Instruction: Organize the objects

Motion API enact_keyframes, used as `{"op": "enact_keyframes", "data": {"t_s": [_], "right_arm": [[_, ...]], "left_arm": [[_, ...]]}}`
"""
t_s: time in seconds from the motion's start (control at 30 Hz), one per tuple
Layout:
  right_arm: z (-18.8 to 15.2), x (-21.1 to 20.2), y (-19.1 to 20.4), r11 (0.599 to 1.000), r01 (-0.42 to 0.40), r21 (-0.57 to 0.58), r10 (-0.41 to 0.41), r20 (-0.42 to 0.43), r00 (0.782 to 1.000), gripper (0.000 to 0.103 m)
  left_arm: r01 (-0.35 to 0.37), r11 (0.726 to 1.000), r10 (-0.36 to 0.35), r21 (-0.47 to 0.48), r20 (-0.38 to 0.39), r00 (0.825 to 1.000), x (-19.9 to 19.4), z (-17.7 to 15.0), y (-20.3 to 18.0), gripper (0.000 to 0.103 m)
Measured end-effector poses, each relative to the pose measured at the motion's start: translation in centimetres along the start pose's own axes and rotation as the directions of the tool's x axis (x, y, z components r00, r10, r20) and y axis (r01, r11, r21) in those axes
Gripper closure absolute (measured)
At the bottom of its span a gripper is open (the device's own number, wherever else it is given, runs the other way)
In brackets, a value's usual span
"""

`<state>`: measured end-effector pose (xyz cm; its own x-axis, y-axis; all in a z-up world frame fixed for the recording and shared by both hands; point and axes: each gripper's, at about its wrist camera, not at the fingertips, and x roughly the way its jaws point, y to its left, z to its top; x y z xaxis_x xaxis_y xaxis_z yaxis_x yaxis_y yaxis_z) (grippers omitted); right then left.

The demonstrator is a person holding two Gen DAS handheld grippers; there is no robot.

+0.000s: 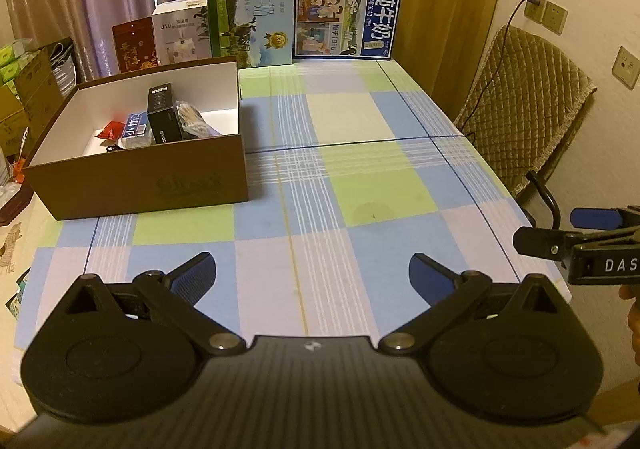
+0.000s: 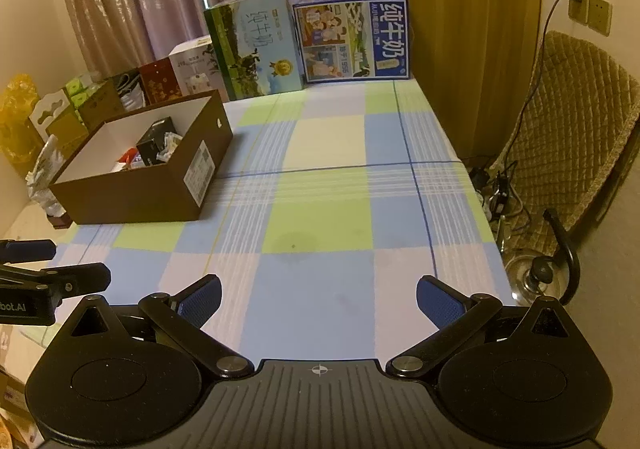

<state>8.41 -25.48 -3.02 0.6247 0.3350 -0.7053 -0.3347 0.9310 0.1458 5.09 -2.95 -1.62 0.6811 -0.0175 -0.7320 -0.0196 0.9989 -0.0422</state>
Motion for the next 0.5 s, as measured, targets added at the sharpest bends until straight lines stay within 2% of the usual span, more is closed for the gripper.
{"op": "enact_keyframes", "data": {"t_s": [0.5], "right_arm": [[-0.9,-0.9,-0.2,1.000,-0.003,-0.005,0.003,0.000,1.000,0.002]], "left_arm": [[0.002,1.000,-0.002,0.003,0.004,1.000,-1.0,-1.3,-0.9,0.001]]}}
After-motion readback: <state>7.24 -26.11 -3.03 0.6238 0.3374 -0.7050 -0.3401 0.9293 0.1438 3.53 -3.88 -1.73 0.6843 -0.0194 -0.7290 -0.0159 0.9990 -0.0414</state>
